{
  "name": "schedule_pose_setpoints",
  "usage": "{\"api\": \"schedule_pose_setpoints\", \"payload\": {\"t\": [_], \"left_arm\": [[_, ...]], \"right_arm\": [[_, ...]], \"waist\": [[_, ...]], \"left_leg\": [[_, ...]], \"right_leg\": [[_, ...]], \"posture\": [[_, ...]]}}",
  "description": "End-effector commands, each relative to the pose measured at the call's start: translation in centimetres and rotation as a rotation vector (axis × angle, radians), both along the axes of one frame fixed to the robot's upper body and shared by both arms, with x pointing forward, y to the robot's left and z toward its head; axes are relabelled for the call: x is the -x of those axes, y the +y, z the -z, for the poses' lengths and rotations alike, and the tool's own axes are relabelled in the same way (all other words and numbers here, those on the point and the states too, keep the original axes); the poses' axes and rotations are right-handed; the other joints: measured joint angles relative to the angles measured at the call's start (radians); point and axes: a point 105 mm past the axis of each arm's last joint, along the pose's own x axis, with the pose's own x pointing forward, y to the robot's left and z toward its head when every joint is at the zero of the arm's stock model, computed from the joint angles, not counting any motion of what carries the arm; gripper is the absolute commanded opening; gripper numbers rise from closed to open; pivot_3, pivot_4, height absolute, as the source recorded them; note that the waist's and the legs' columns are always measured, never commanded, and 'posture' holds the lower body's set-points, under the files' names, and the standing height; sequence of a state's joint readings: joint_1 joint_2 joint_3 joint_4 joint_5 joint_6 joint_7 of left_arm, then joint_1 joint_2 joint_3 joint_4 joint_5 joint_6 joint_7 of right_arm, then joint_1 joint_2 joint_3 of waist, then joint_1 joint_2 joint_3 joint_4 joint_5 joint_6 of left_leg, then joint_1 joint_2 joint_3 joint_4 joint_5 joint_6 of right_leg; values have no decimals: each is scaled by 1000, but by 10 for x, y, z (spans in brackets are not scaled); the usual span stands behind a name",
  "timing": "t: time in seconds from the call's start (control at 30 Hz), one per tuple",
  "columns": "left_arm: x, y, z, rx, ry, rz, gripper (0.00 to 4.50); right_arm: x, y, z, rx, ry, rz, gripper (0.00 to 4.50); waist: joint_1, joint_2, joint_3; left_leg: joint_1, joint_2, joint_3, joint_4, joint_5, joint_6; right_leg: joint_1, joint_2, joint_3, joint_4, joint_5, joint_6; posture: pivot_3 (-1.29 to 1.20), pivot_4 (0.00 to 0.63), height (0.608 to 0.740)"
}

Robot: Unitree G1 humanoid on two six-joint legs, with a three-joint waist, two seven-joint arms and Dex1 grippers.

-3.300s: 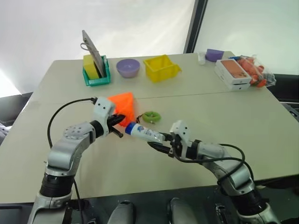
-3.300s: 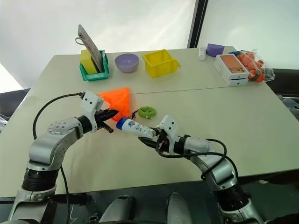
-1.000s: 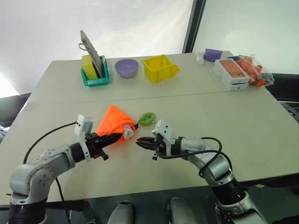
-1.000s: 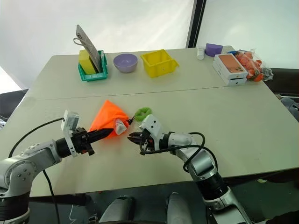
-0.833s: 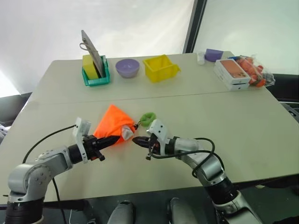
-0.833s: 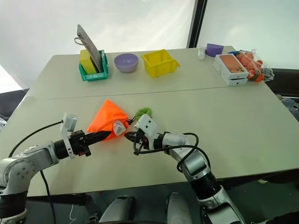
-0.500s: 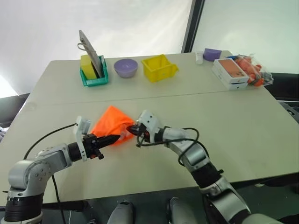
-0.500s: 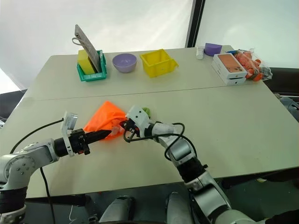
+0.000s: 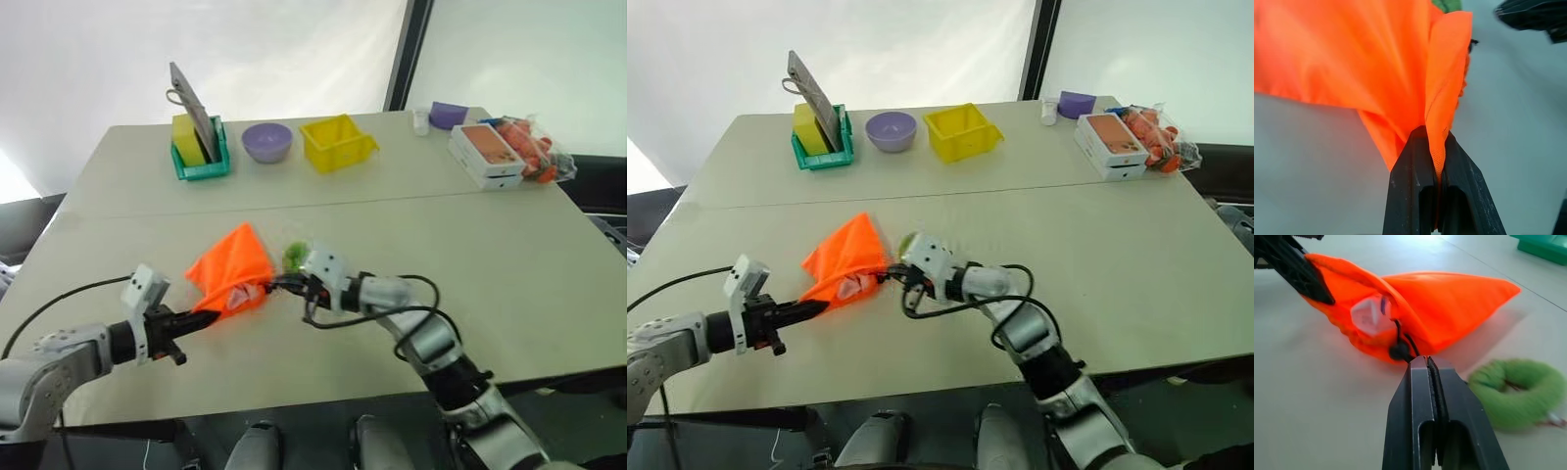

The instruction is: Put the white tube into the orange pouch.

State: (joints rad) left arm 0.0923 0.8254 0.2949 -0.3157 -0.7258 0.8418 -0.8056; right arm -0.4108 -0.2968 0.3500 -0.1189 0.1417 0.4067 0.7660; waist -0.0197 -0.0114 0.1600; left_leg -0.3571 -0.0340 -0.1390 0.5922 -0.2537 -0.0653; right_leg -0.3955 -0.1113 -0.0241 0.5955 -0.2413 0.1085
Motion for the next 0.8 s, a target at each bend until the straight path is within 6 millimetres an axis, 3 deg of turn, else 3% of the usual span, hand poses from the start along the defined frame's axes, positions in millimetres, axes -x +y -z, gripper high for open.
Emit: {"api": "schedule_pose_setpoints", "payload": {"t": [0.03, 0.1, 0.2, 0.27, 0.33, 0.67, 0.8], "left_arm": [[-3, 3, -10, -23, -60, 13, 0], [-4, -2, -12, 7, -71, 26, 0], [-2, -12, -18, 68, -81, 61, 861], [-5, -12, -17, 41, -107, 46, 1842], [-10, -12, -19, 47, -138, 20, 2847], [-16, -10, -36, 102, -227, -38, 2847], [-18, -8, -45, 131, -261, -64, 2923]], "right_arm": [[-3, -6, -18, -33, -36, -2, 284], [-7, -5, -18, -19, -52, 4, 874], [-18, -2, -16, 30, -132, 35, 2325], [-23, 0, -12, 79, -181, 33, 3290], [-29, 3, -8, 107, -208, 26, 3309], [-49, 6, 20, 293, -326, -15, 3309], [-50, -4, 24, 305, -310, 3, 1436]], "waist": [[0, 0, 0], [1, 0, 0], [1, -2, -1], [2, -2, -1], [3, -2, -1], [2, -3, -2], [2, -3, -2]], "left_leg": [[0, 0, 0, 0, 0, 0], [0, 0, 0, 0, 0, 0], [-1, 0, 0, 0, 0, 0], [-1, 0, 0, 0, 0, 0], [0, 0, 0, 0, 0, 0], [0, 0, 0, 0, 0, 0], [0, 0, 0, 0, 0, 0]], "right_leg": [[0, 0, 0, 0, 0, 0], [0, 0, 0, 0, 0, 0], [0, 0, 0, 0, 0, 0], [0, 0, 0, 0, 0, 0], [0, 0, 0, 0, 0, -1], [0, 0, 0, 0, 2, -3], [1, 0, 0, 0, 3, -4]], "posture": [[0, 150, 740], [0, 150, 740], [0, 150, 740], [0, 150, 740], [0, 150, 740], [0, 150, 740], [0, 150, 740]]}}
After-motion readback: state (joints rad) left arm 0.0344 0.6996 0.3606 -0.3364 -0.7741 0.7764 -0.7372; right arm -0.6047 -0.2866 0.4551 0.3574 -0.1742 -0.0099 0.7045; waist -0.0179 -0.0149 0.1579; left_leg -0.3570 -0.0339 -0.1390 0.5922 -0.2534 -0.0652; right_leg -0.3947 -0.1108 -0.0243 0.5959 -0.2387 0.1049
